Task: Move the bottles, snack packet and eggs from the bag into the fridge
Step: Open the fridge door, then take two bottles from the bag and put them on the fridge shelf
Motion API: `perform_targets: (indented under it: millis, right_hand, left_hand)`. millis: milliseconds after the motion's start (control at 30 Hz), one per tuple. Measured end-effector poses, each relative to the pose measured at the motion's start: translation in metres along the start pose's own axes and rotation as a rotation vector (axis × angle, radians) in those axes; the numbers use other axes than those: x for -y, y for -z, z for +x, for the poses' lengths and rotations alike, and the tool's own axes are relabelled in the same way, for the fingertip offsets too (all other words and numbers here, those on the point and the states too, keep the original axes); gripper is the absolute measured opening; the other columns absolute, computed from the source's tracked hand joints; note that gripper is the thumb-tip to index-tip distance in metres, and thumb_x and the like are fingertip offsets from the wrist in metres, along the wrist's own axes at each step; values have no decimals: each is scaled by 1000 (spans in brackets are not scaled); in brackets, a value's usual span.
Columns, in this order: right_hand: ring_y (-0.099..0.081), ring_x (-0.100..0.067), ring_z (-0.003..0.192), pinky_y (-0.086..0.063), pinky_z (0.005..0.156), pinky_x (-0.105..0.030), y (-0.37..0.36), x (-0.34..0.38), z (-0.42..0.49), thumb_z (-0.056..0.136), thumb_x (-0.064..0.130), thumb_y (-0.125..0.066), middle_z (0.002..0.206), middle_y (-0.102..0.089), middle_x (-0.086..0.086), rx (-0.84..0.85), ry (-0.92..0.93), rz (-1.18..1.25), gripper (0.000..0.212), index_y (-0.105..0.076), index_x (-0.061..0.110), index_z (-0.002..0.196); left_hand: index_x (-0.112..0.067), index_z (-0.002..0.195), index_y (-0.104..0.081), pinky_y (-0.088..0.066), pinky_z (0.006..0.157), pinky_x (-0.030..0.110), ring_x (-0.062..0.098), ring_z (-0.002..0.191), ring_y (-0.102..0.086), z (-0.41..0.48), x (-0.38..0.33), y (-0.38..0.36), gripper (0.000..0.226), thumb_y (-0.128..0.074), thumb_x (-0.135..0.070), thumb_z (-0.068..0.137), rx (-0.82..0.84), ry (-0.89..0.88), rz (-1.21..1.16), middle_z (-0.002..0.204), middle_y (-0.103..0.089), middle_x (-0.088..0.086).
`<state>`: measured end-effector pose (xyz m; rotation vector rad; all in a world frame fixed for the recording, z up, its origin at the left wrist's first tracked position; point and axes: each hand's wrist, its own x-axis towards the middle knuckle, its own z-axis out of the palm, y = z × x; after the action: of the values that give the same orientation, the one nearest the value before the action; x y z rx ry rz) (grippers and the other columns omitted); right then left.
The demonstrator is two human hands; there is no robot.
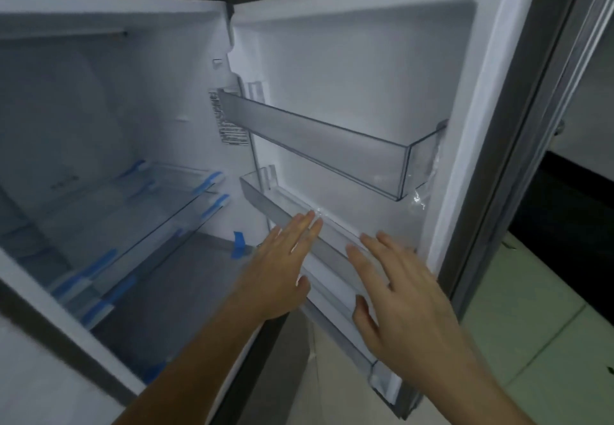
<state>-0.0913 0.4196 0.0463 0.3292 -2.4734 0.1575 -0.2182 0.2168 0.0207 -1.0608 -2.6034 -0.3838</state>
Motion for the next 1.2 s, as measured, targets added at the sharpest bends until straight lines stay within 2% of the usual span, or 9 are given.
perform_targets:
  millis: [67,233,333,433,600,700,867,1033,1200]
  right_hand:
    - [-48,-34,138,-46,107,-55,-12,-10,14,90,34,-44,147,-53,-16,72,-32,-51,60,-51,9,144]
    - [-56,-36,130,-47,104,-57,-37,-40,36,103,50,-6,140,-59,-17,167,-131,-61,76,-55,4,140]
    - [-52,-37,134,-41,111,-56,-51,-71,37,96,45,-34,145,-55,-18,193,-145,-134,66,-48,3,145]
    - [-45,-38,140,-32,118,-56,-61,-106,45,86,38,-53,148,-50,-18,221,-150,-193,75,-40,2,150]
    - [-27,-36,150,-21,120,-60,-77,-143,77,82,54,-52,159,-36,-14,187,-242,-213,90,-29,9,156]
    - [-20,-33,153,-17,122,-59,-90,-162,98,82,54,-54,162,-32,-11,165,-246,-202,91,-24,13,158]
    - [-31,-33,149,-23,121,-57,-111,-189,127,84,50,-47,156,-42,-10,190,-201,-184,82,-30,14,156]
    - [-48,-29,133,-27,119,-50,-130,-232,147,80,41,-55,139,-56,-5,191,-107,-150,81,-34,16,154]
    - [-46,-26,134,-28,118,-48,-139,-264,171,80,39,-51,141,-54,-3,221,-48,-88,78,-37,18,153]
  left_hand:
    - [-26,159,0,-13,125,47,10,154,3,21,-6,-9,93,-58,-31,87,2,13,41,168,-2,-7]
    - [-17,158,-21,-24,121,55,20,154,-12,63,-24,-38,92,-66,-44,83,-58,29,132,167,-18,1]
    - [-13,157,-26,-22,120,53,23,153,-19,85,-28,-44,87,-62,-42,83,-86,-27,121,165,-25,5]
    - [-8,155,-28,-23,120,51,24,151,-25,103,-12,-43,84,-61,-33,82,-114,-14,106,163,-29,7]
    - [-8,155,-29,-22,121,53,22,151,-26,132,21,-47,84,-59,-33,81,-85,-47,180,163,-29,6]
    - [-9,155,-32,-21,121,53,22,150,-27,154,26,-52,82,-57,-38,83,-88,-64,165,162,-31,5]
    - [-12,153,-35,-24,121,50,22,149,-30,186,38,-63,80,-60,-41,84,-88,-94,125,161,-33,4]
    - [-10,151,-41,-34,117,47,25,145,-38,208,43,-73,77,-65,-36,82,-108,-102,95,157,-42,7]
    - [-10,150,-42,-28,120,41,24,146,-38,228,38,-82,77,-60,-40,82,-132,-52,93,157,-42,6]
